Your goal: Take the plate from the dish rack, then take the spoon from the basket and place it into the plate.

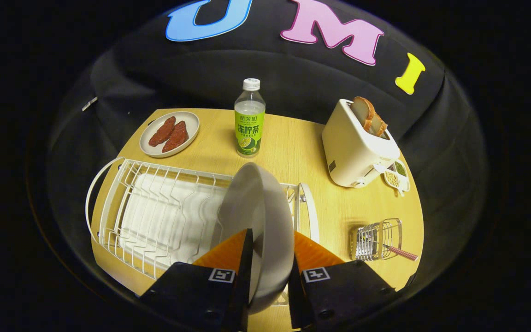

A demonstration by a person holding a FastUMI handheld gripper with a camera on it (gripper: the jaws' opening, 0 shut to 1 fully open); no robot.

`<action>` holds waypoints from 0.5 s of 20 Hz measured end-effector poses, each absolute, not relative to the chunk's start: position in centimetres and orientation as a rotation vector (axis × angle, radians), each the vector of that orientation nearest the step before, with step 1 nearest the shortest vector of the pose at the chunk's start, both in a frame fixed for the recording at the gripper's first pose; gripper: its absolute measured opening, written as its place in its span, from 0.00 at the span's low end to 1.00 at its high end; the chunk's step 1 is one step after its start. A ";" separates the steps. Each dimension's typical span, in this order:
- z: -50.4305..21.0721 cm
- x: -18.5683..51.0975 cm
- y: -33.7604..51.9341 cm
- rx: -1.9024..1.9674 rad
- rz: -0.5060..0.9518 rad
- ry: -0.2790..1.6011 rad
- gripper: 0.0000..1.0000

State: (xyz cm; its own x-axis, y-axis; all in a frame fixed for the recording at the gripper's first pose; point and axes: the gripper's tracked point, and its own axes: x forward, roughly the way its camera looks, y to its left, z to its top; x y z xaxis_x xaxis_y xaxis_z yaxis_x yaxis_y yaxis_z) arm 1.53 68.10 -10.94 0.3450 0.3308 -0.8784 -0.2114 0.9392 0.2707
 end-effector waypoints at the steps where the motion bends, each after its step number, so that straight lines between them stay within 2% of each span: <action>1: -10.8 1.9 68.3 0.087 0.347 1.161 0.36; 7: -6.5 6.6 66.7 -0.100 0.288 0.969 0.31; 10: -4.3 7.6 65.6 -0.002 0.290 0.918 0.31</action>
State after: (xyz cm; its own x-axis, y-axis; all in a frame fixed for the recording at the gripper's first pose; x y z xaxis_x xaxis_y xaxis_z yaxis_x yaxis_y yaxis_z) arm 7.64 65.61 -4.29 0.5713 0.2467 -0.7828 -0.2481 0.9610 0.1217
